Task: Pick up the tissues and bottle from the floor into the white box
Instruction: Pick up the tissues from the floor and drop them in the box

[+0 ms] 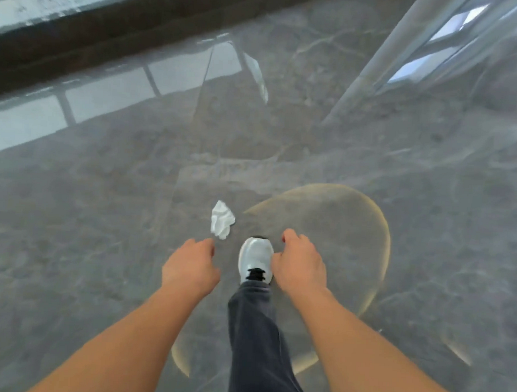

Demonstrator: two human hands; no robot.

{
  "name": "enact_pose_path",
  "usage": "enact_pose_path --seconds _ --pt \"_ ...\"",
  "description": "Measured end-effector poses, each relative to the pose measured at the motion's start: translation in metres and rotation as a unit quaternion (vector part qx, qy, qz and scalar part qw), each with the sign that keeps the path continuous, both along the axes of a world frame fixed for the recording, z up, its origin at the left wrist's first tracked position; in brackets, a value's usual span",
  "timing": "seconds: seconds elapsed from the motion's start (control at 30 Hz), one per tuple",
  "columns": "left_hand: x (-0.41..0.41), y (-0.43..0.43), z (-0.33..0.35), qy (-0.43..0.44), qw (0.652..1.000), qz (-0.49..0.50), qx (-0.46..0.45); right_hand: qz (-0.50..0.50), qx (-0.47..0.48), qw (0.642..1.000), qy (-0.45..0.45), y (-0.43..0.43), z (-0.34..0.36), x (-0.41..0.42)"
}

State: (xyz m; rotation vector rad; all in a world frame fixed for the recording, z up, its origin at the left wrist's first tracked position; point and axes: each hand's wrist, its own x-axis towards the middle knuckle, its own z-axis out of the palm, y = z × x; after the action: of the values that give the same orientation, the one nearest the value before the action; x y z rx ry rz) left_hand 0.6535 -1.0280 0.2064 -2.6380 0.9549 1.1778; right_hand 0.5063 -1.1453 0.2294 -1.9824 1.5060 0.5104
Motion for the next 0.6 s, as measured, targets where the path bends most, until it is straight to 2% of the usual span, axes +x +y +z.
enact_pose_path --seconds 0.13,0.27,0.43,0.6 --pt "0.016 -0.063 -0.083 0.026 0.996 0.079 -0.026 0.014 -0.003 1.000 0.007 -0.069 -0.065 0.032" --pt "0.025 -0.094 -0.162 0.030 0.997 0.071 -0.025 0.006 0.001 1.000 -0.011 -0.101 -0.125 0.059" --pt "0.024 -0.075 -0.226 0.020 0.997 0.065 -0.019 -0.010 0.094 0.994 -0.048 -0.084 -0.193 0.071" --pt "0.040 -0.056 -0.263 0.004 0.990 0.073 -0.118 -0.053 0.170 0.978 -0.105 -0.019 -0.245 0.097"
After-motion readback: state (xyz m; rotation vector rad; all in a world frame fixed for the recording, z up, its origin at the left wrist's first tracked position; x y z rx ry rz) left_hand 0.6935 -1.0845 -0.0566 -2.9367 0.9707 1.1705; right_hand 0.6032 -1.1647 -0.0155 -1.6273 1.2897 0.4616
